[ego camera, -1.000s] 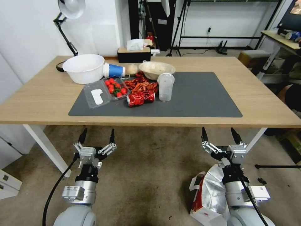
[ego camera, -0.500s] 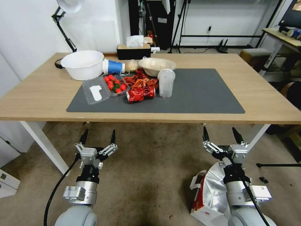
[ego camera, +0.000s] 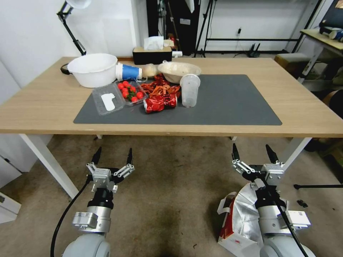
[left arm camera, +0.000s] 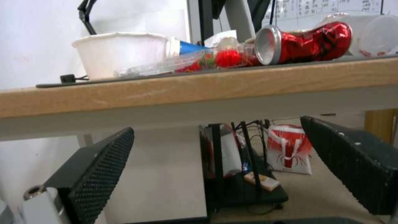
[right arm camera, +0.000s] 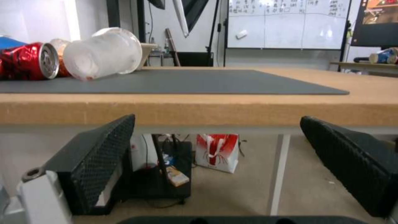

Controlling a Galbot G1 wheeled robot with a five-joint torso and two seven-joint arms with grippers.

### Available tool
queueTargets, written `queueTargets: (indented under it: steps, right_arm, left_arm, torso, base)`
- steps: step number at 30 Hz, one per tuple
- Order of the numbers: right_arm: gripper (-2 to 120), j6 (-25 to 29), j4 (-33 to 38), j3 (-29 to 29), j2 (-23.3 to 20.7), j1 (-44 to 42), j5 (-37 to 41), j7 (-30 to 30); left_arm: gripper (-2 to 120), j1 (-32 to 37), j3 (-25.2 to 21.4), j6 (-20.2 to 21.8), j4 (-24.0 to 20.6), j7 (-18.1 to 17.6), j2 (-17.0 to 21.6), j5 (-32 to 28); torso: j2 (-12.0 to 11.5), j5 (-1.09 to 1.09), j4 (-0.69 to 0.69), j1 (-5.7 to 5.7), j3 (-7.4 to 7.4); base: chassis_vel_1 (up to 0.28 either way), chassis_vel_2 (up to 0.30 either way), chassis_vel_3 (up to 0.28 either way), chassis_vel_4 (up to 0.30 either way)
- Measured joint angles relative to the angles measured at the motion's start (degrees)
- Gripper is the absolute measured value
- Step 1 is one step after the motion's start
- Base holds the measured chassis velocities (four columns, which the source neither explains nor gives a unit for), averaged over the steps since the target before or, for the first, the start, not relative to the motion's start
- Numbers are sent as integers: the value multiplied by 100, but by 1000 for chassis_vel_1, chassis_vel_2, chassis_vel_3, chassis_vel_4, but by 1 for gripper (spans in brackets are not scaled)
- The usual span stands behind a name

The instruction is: Pick up the food delivery bag from the floor and place it on the table.

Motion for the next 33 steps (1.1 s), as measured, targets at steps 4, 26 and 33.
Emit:
queueTargets:
  steps: [4, 26, 33]
  right_arm:
    - [100, 12, -7, 0, 3, -5, -1, -3]
    - [100, 58, -61, 17, 56, 1, 5, -22]
    - [100, 69, -63, 29, 75, -8, 9, -42]
  left_arm:
    - [100, -5, -29, -2, 0, 9, 1, 0]
    - [100, -31, 14, -21, 22, 76, -24, 16]
    - [100, -39, 51, -8, 22, 83, -57, 29]
  torso:
    - [-100, 0, 0, -36, -63]
    - [-629, 0, 0, -237, -393]
    - [-795, 0, 0, -296, -499]
  base:
    - [0, 0, 0, 0]
    - [0, 0, 0, 0]
    - [0, 0, 0, 0]
